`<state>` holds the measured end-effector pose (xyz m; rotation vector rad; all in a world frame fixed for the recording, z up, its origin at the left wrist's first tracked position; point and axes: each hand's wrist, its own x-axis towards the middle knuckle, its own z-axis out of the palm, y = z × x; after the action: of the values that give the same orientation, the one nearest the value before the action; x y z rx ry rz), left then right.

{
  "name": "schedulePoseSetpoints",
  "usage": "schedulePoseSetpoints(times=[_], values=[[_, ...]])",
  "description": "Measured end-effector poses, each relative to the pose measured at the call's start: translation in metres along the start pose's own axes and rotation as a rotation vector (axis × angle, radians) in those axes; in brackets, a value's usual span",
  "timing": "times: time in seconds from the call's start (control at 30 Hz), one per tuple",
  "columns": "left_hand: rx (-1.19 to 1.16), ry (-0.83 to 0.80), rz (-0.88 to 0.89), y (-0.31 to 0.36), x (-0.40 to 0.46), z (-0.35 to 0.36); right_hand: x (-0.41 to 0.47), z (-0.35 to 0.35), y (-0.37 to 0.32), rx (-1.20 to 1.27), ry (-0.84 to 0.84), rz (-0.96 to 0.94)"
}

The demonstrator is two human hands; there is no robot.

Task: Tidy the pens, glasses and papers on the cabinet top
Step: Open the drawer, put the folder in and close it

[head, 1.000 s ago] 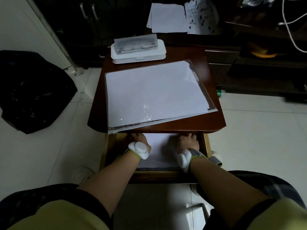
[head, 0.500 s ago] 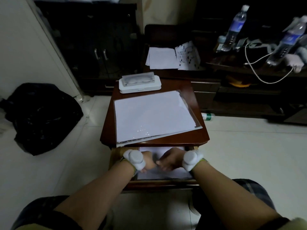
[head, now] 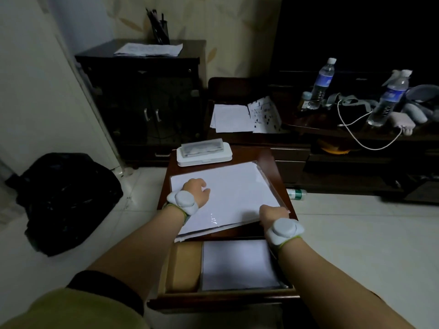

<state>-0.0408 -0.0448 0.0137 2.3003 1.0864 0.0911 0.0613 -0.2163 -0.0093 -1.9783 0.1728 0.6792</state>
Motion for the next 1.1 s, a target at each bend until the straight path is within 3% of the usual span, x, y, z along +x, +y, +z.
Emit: schedulePoseSetpoints(times=[0.17,0.27,0.37,0.5,0.8,1.0,1.1], values=[[0.220,-0.132,0.006,-0.009,0.027,0.009,0.013,-0.002,-0.011,-0.232,0.265,0.077],[0.276,-0.162,-0.016,-0.014,0.042,0.011,0.019,0.004,-0.012,-0.381,0.361,-0.112],[0.301,-0.183,-0.029,-0.020,0.061,0.014,0.035,0.015,-0.006,-0.669,0.206,-0.324],[0.306,-0.162,-0.014,-0.024,0.081,0.023,0.046,0.028,0.004,-0.911,0.029,-0.422],[0.314,-0.035,-0.026,-0.029,0.089,0.025,0.050,0.007,0.020,-1.013,-0.090,-0.509],[0.387,-0.104,-0.173,-0.032,0.057,0.020,0.034,-0.009,0.034,-0.978,-0.146,-0.562],[0.373,-0.189,-0.259,-0.039,0.037,0.016,0.024,-0.012,0.050,-0.846,0.019,-0.491]])
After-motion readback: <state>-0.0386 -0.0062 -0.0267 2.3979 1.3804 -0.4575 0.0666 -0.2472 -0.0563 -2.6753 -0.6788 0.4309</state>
